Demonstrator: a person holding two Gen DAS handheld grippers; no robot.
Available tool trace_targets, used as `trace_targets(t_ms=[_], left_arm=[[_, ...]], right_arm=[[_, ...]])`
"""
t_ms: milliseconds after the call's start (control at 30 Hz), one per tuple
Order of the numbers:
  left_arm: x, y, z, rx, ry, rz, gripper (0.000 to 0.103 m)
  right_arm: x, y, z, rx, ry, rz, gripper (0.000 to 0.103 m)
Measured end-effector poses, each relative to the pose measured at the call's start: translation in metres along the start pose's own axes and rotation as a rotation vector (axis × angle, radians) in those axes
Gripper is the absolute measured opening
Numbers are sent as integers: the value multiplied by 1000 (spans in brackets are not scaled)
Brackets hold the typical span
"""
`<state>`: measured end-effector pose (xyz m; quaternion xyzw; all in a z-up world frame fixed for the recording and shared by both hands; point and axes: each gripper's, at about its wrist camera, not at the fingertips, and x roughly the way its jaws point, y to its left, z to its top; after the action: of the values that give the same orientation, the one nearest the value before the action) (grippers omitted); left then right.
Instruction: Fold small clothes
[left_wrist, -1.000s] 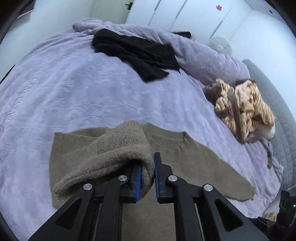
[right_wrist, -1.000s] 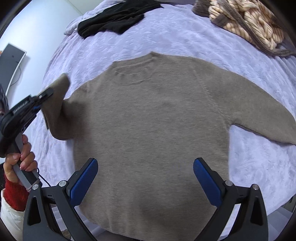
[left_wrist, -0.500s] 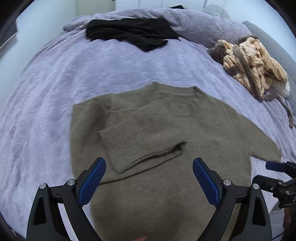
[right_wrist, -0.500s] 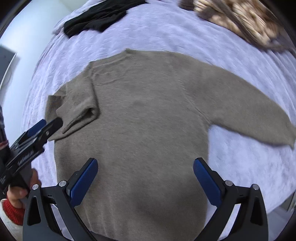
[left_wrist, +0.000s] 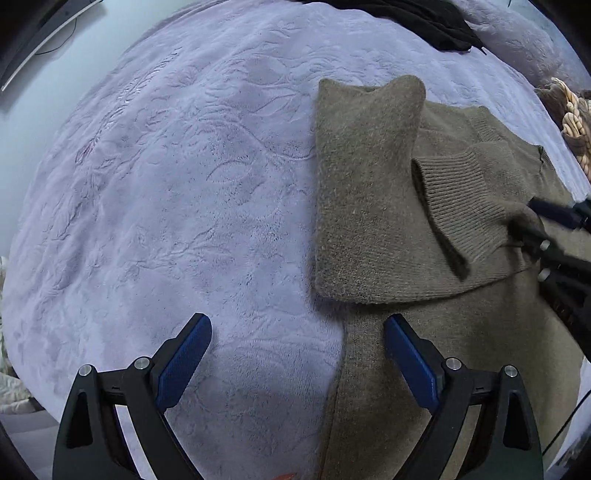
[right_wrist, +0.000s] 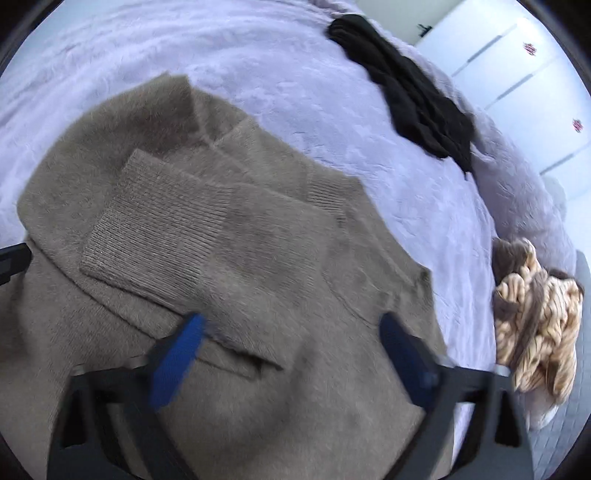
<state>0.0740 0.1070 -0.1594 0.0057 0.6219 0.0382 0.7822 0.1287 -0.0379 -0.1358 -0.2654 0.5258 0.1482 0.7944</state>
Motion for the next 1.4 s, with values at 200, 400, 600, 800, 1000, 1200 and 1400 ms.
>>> trace_targets(t_ms=[200, 400, 600, 800, 1000, 1200, 1400], left_arm=[[5, 4, 0, -16, -3, -7, 95], [11, 0, 4, -26, 8, -2, 95], [16, -5, 9, -23, 15, 14, 95], [19, -9, 14, -44, 11, 18, 96], [22, -2, 13, -75, 18, 11, 102], [27, 0, 14, -58, 14, 12, 102], [30, -2, 14, -42, 12, 13, 102]], right_arm=[[-29, -94, -41, 557, -112, 231, 8], [17, -165, -152, 1048, 41, 398, 11], [-25, -96, -87, 475, -38, 224, 65], [-25, 4, -8, -7, -149, 13, 77], [-22, -35, 1, 245, -151, 170, 8], [-9, -151, -98, 897, -115, 370, 7], [41, -189, -205, 1339, -38, 594, 8]])
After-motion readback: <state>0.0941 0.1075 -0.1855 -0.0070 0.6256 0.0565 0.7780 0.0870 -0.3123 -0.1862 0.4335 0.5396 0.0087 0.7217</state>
